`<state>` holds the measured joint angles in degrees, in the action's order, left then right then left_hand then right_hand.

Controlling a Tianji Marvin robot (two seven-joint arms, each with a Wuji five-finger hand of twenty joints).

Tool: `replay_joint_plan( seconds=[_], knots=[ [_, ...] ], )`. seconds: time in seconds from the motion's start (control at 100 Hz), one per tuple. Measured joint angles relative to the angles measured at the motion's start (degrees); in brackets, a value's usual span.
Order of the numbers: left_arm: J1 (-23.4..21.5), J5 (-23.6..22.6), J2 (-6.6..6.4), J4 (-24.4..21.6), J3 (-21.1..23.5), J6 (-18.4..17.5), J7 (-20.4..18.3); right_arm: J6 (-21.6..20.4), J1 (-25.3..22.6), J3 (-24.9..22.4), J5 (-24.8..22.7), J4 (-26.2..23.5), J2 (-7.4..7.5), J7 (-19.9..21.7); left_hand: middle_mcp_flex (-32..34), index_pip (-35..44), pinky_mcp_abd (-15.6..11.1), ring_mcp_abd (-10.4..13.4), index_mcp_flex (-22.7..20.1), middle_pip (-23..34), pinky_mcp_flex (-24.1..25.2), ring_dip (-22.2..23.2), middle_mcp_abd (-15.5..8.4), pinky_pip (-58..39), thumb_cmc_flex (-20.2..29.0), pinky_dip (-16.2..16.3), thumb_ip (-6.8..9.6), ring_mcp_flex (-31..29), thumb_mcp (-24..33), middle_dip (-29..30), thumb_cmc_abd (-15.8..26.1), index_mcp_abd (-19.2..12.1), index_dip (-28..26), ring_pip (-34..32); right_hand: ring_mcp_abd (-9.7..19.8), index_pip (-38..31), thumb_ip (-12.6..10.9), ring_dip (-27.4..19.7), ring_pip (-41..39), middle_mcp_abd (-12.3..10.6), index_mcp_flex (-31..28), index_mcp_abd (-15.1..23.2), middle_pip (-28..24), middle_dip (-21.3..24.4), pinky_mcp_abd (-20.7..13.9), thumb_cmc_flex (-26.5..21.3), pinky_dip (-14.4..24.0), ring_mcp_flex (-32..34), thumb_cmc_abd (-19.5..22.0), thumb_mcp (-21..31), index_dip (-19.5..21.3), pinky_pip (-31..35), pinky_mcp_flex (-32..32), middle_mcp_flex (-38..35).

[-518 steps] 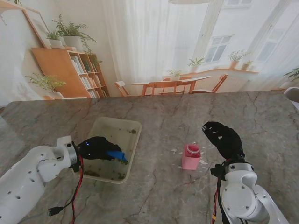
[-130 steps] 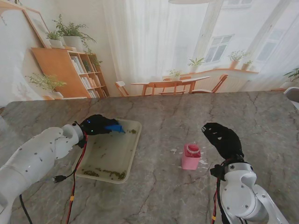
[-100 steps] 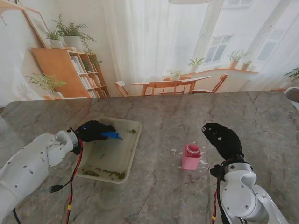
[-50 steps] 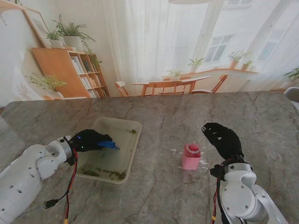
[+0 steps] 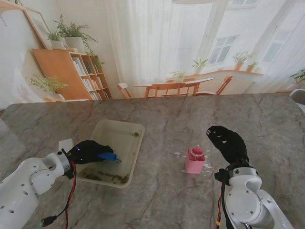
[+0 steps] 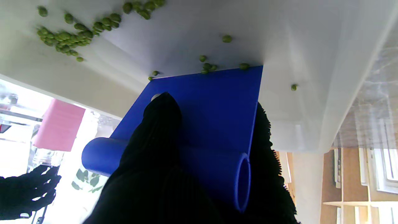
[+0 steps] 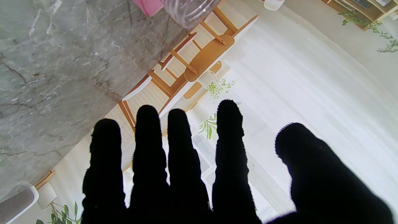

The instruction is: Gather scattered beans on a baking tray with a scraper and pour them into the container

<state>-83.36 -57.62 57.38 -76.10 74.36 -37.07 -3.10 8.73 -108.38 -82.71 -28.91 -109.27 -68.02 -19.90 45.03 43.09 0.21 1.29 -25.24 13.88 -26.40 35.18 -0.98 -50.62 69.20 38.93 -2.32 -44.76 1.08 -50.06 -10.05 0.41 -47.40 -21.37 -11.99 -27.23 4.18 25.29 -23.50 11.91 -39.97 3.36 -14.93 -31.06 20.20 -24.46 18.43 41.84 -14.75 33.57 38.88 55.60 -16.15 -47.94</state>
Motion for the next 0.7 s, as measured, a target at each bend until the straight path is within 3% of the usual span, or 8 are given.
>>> replay_joint_plan(
  seconds=[0.44,0.6,0.7],
  knots=[
    [-6.75,1.44,0.04,-6.39,4.30,0.21,-3.10,0.03,-0.22,-0.12,0.00,-0.14,-0.02,-0.04,0.45,-1.18,0.04,-0.11,-1.30,0.16,-0.03,-0.47,0.09,0.25,0.00,-0.16,0.00,-0.11,0.09,1.58,-0.94,0.00,0.54,0.61,0.00,-0.01,0.00,0.04,0.00,0.00,-0.01,0.00,0.00,0.00,0.00,0.00,0.01,0.00,0.00,0.00,0.00,0.00,0.00,0.00],
    [-9.32,5.31,0.06,-8.63,5.79,0.88,-5.94,0.07,-0.25,-0.13,0.00,-0.17,-0.02,-0.02,1.12,-1.78,0.60,-0.80,-2.37,0.16,-0.03,-0.53,0.62,0.30,0.00,0.32,0.00,-0.60,0.11,1.61,-1.15,0.00,0.54,0.66,0.00,-0.01,0.00,0.07,0.00,0.00,-0.01,0.00,0.00,0.00,0.00,0.00,0.04,0.00,0.00,0.00,0.00,-0.01,0.00,-0.01],
    [-10.49,5.12,0.06,-9.75,6.22,1.23,-5.92,0.10,-0.25,-0.13,0.00,-0.18,-0.02,-0.02,1.15,-1.83,0.61,-0.82,-2.56,0.16,-0.03,-0.52,0.63,0.30,0.00,0.32,0.00,-0.62,0.10,1.61,-1.17,0.00,0.54,0.67,0.00,-0.02,0.00,0.08,0.00,0.00,-0.01,0.00,0.00,0.00,0.01,0.00,0.06,0.00,0.00,0.00,0.00,-0.01,0.00,-0.01]
  ],
)
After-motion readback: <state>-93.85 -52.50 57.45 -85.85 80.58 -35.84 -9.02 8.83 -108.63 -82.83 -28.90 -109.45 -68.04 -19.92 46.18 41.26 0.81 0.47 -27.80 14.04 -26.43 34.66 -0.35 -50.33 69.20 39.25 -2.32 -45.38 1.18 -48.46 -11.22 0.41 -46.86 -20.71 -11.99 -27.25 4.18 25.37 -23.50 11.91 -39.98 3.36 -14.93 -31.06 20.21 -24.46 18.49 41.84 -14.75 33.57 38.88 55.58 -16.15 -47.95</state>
